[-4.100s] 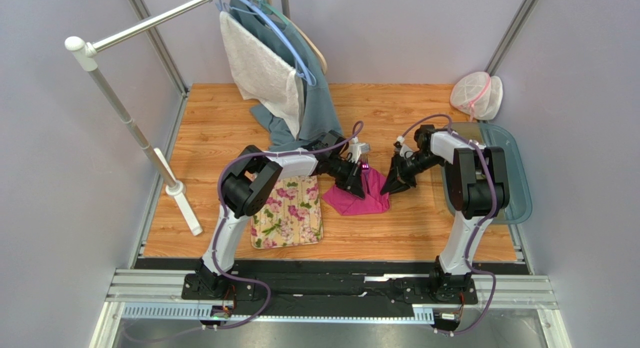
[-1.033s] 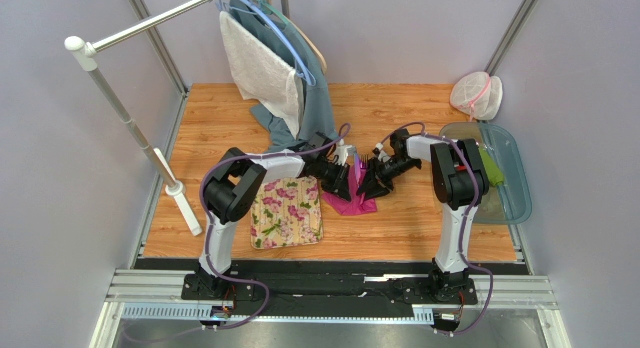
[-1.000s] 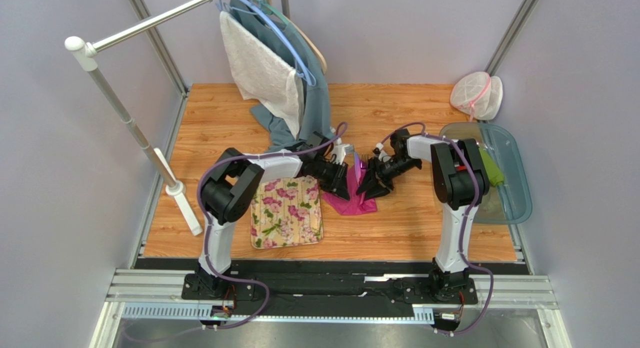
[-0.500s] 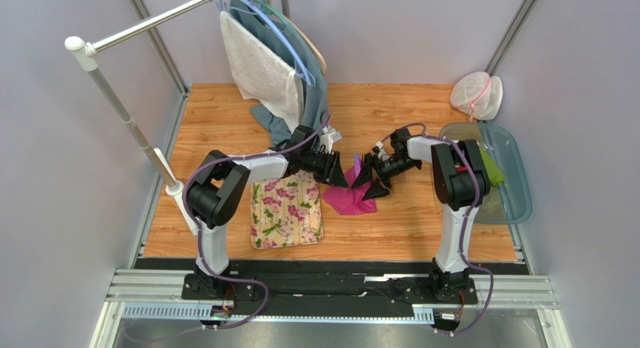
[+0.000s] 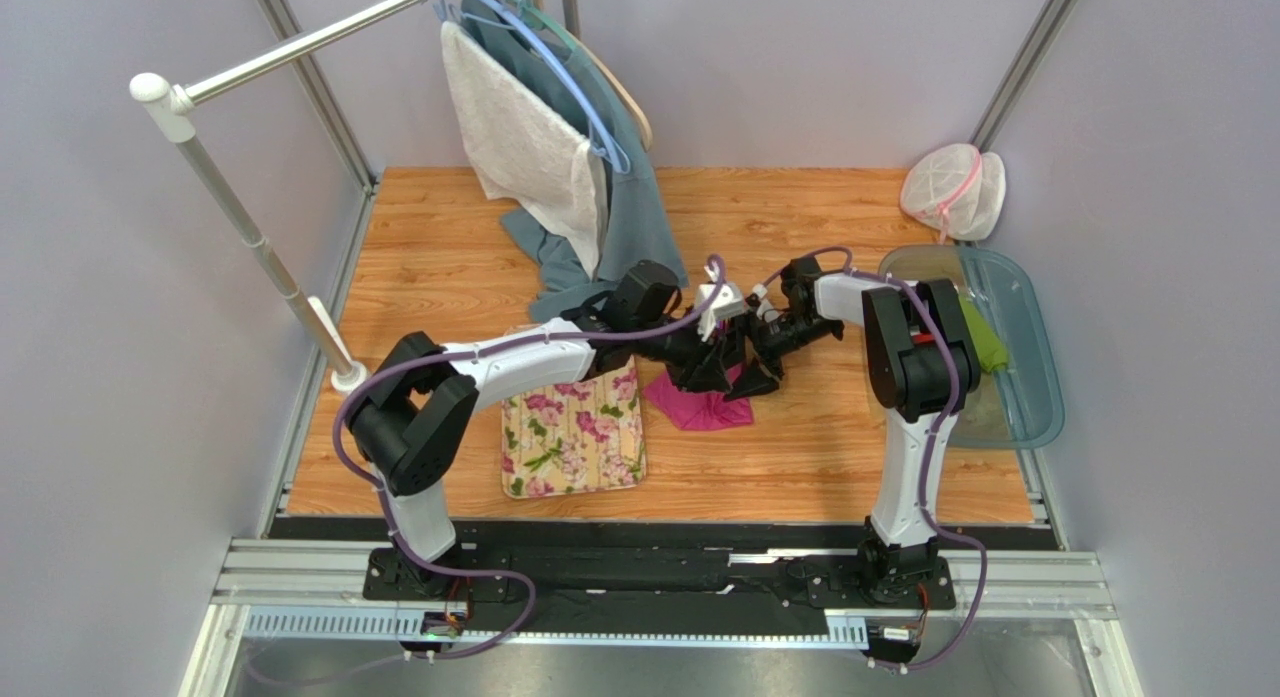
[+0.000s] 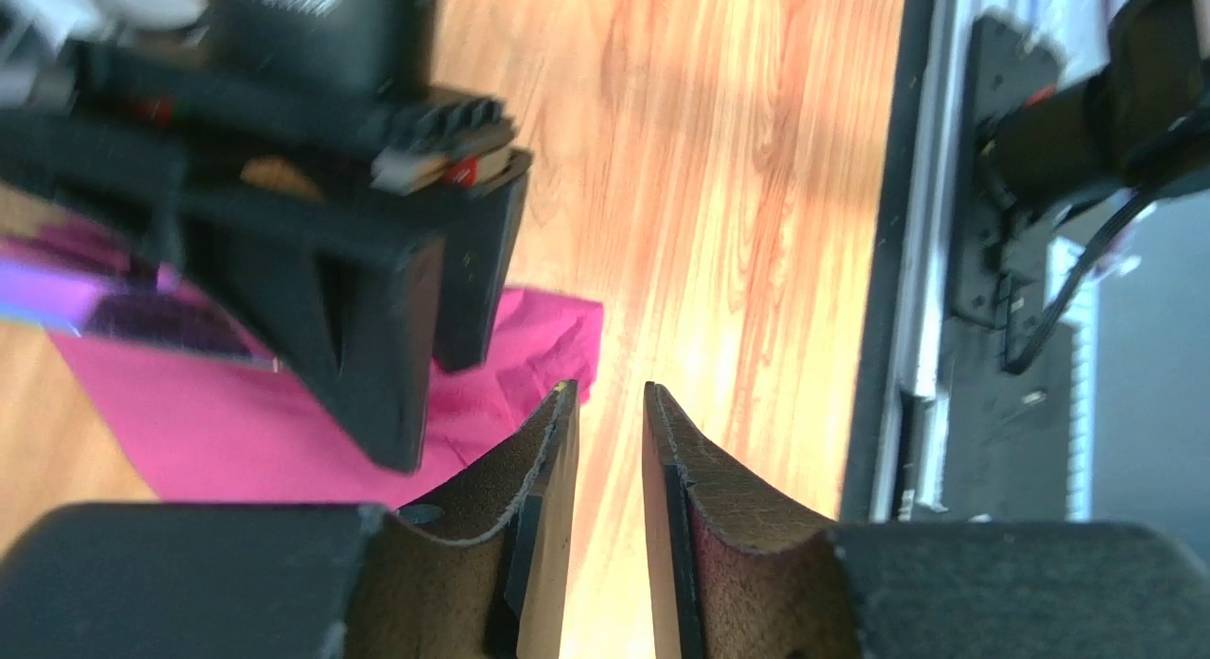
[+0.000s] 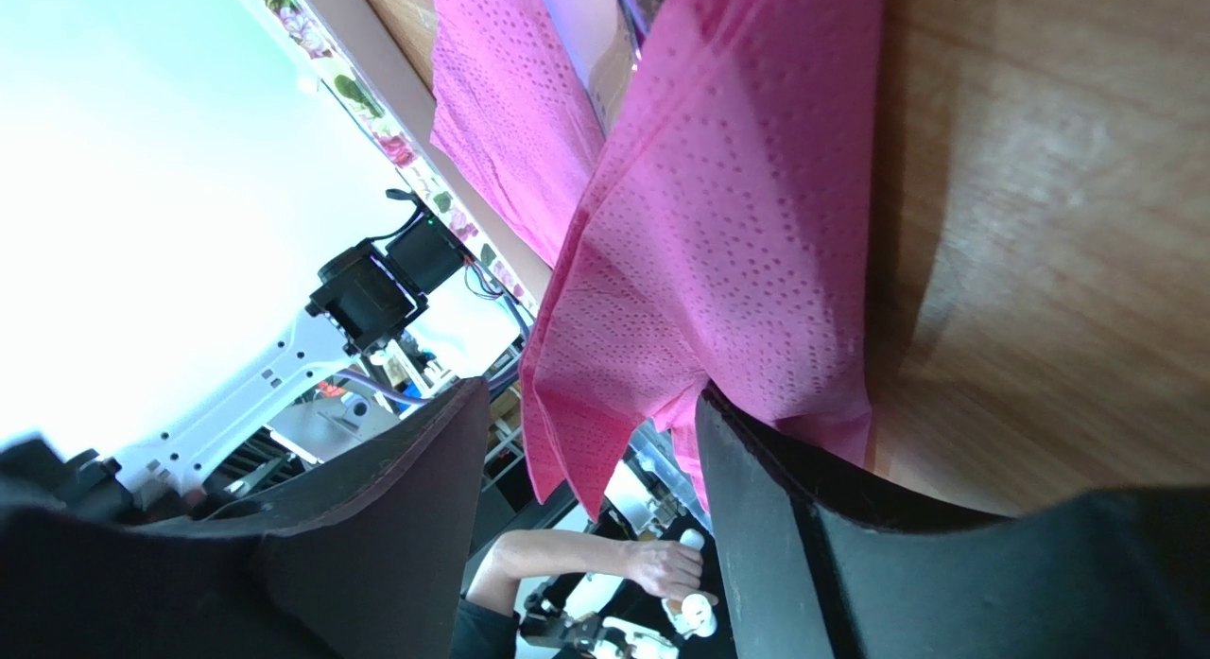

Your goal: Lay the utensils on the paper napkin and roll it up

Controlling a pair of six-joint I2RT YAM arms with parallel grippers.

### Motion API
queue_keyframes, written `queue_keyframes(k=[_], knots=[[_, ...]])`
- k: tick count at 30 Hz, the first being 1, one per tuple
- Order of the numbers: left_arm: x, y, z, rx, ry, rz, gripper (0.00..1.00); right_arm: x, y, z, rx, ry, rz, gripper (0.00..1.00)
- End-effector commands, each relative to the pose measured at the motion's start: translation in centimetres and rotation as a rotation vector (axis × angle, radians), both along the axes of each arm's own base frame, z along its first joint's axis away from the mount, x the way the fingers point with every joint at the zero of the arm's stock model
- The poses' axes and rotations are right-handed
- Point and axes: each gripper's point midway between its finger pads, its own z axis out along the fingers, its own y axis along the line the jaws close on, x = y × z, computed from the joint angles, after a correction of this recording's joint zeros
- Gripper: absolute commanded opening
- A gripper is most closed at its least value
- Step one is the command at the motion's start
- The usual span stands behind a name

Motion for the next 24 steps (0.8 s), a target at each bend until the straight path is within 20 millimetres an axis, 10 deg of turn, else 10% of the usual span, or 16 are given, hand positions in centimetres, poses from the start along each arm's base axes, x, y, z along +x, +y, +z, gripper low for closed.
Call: queue_keyframes(k=[1, 15, 24], knots=[[1.0, -0.7, -1.5, 0.117, -0.224, -0.088, 0.31, 0.7, 0.1, -0.2, -0.024, -0.031, -0.002, 0.59], [2.7, -3.2, -5.6, 0.319, -0.478, -0.163, 0.30, 0.7, 0.0, -0.7, -0.039, -0.013, -0.004, 0.60], [2.7, -1.1, -7.7, 0.447, -0.446, -0.145, 0.24, 0.7, -0.1, -0.3, -0.039, -0.022, 0.000, 0.61]])
